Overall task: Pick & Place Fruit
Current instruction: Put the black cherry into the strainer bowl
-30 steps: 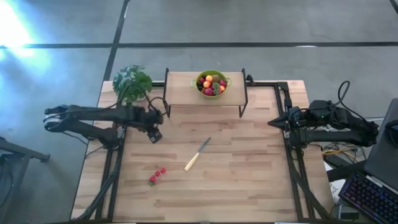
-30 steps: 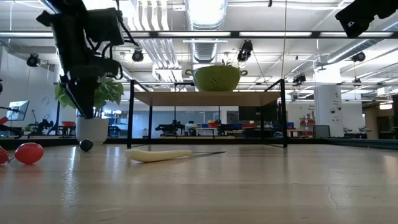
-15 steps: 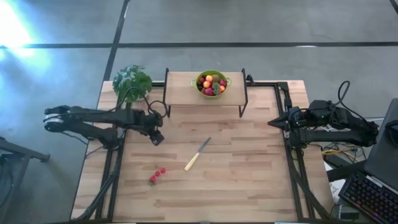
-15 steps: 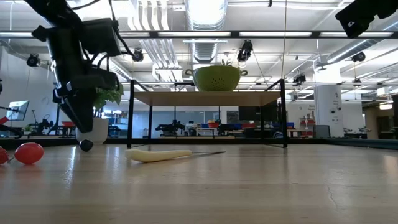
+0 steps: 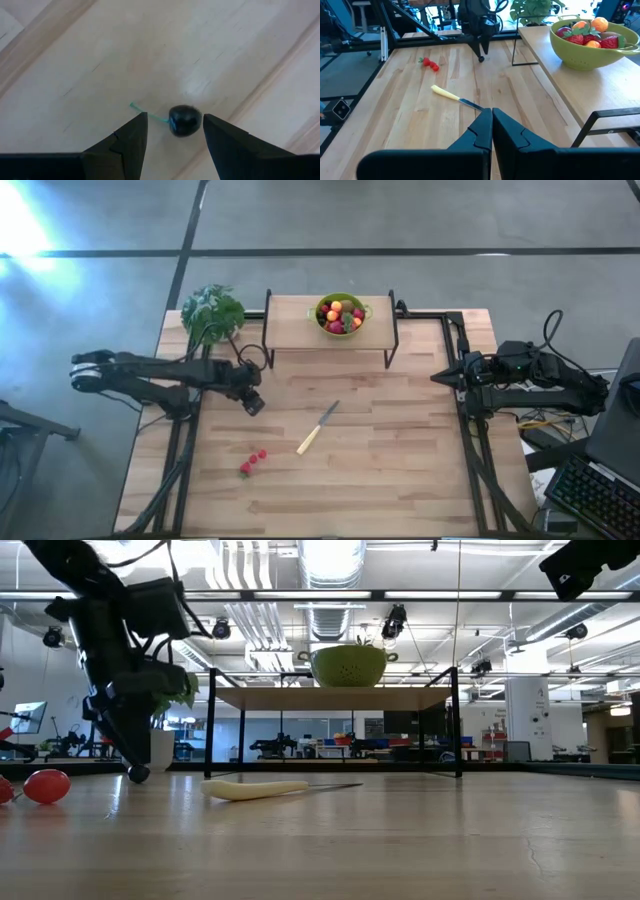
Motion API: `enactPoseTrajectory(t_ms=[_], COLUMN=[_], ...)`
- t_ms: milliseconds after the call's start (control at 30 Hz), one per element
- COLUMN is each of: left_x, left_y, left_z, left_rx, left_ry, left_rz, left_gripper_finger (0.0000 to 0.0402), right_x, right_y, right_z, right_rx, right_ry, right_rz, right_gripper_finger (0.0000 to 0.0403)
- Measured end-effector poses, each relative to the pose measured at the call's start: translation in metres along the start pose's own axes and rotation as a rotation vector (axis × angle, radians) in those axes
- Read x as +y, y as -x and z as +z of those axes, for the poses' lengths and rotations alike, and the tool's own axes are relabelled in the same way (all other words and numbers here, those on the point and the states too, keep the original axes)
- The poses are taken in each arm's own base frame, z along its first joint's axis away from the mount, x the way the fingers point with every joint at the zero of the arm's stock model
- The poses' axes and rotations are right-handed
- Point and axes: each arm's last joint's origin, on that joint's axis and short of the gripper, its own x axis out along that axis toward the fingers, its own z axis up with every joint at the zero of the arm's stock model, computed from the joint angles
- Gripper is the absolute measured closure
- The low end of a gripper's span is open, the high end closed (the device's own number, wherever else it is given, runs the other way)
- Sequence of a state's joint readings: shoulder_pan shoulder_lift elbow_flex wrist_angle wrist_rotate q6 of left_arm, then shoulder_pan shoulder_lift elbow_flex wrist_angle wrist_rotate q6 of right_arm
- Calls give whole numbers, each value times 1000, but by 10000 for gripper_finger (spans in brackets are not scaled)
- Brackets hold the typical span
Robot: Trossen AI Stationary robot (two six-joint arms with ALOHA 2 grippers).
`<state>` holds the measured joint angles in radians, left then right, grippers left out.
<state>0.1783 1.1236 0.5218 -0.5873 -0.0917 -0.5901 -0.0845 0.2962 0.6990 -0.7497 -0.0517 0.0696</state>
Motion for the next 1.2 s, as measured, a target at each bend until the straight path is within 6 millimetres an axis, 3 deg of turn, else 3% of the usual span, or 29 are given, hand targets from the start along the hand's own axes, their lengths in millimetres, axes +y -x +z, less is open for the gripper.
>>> enactPoseTrajectory(t_ms=[500,1200], left_x=[6,5], left_y=[-15,-16], left_z=[-14,-12], left_rx=[0,-35], left_ry=[30,35], left_rz=[-9,-11], left_gripper_finger=[204,204], right_x=[0,0], right_y=[0,0], right_z=[0,0], right_rx=[0,0], right_ry=[0,0], right_rz=[0,0], right_gripper_finger=[394,394])
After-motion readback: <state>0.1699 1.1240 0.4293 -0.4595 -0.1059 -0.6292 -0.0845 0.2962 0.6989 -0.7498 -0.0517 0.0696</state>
